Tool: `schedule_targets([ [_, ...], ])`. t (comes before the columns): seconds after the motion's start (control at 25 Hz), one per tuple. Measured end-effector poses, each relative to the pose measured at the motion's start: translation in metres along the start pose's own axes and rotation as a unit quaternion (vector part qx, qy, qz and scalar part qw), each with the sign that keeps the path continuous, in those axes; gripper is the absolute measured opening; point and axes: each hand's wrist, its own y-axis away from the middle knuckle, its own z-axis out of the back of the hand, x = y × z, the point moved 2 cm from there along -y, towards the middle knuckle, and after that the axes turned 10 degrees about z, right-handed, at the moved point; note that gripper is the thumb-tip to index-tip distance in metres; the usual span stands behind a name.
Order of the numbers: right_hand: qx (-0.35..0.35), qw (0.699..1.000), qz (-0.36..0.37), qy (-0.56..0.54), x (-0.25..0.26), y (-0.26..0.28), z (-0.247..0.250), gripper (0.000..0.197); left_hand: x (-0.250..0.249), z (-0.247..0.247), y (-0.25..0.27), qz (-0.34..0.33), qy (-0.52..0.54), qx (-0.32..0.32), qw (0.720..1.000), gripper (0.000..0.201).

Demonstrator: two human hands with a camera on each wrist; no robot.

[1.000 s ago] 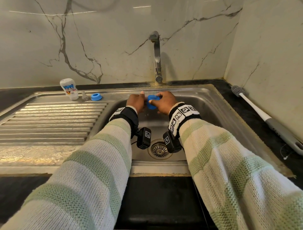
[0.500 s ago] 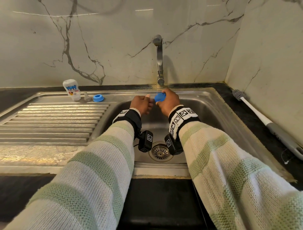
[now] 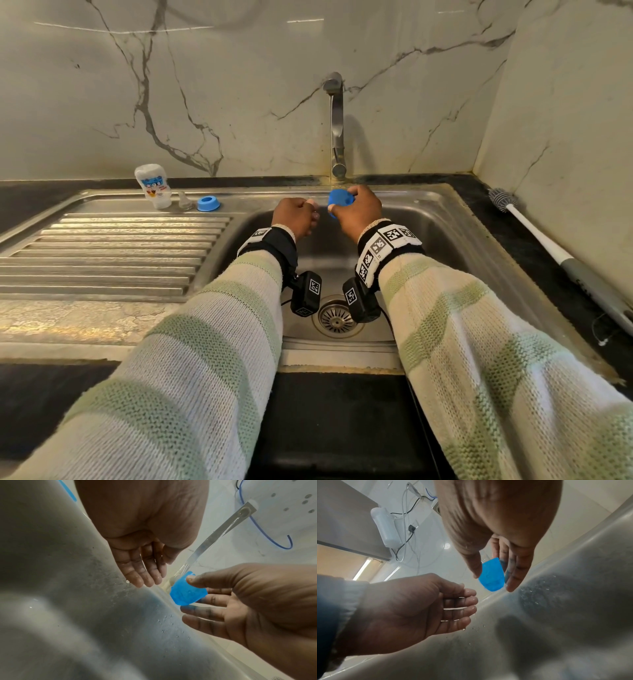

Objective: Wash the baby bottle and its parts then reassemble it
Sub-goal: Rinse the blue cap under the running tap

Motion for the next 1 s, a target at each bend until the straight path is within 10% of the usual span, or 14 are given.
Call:
schedule_targets([
  [1.0,0.14,0.985,-0.014,0.096,-0.008,0.0001,0.0052,0.04,0.0042,-0.0002,-0.0002,0.024,-0.04,0.026,0.999,0.022],
])
